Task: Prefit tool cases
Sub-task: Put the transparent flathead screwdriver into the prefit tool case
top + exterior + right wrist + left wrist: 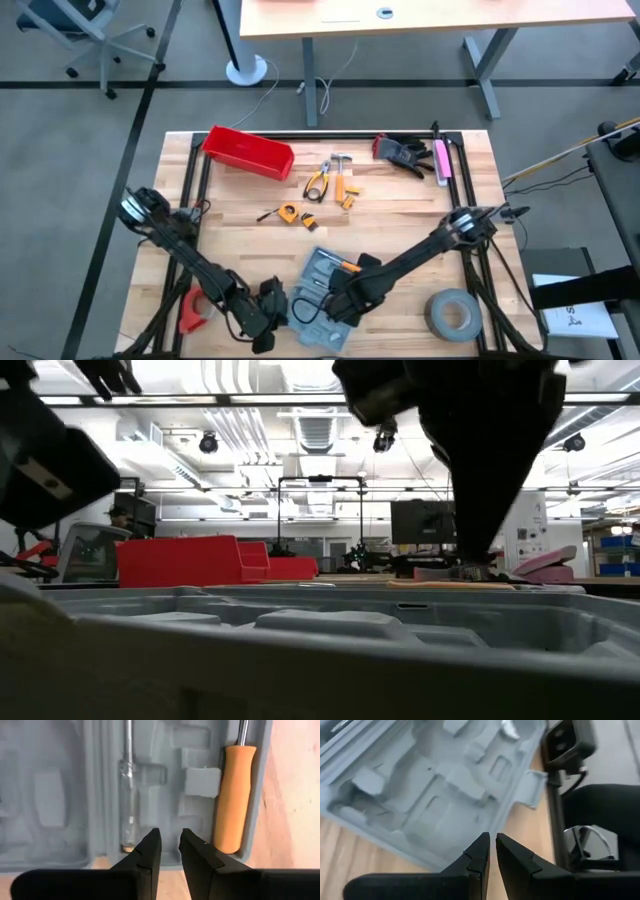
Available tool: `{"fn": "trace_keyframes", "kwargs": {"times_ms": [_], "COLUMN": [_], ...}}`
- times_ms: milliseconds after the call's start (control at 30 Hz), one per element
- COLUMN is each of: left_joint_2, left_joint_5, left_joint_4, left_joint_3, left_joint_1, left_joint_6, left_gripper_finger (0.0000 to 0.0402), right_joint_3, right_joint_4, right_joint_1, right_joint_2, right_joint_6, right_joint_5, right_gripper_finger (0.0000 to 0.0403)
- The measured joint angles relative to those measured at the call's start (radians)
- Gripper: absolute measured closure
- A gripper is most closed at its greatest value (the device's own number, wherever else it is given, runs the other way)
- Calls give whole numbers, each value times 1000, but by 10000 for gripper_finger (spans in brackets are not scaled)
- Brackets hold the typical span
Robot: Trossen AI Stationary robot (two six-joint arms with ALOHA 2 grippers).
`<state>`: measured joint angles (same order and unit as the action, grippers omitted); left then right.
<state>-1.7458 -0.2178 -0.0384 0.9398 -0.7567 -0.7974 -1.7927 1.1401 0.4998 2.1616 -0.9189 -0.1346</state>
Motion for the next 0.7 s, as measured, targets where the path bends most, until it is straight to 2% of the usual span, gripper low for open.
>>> {"fn": "trace_keyframes", "kwargs": {"times_ms": [267,533,700], "left_joint_2": [-14,-12,-7], "left_joint_5": [-5,-13,-85], "left_joint_4": [-95,-122,-196], "left_joint_3": [-1,-18,-18], "left_joint_1": [26,51,66], "left_joint_6": [-20,-28,-8], "left_gripper_finger": [364,364,364], "right_joint_3": [0,0,0], "right_joint_4": [-59,-113,-138], "right_joint_1": [17,15,15], "right_joint_2": [-35,-46,-46], "right_joint_6": [-27,-25,-24], "right_joint_5": [-38,-52,-52], "right_gripper_finger": [341,332,343]}}
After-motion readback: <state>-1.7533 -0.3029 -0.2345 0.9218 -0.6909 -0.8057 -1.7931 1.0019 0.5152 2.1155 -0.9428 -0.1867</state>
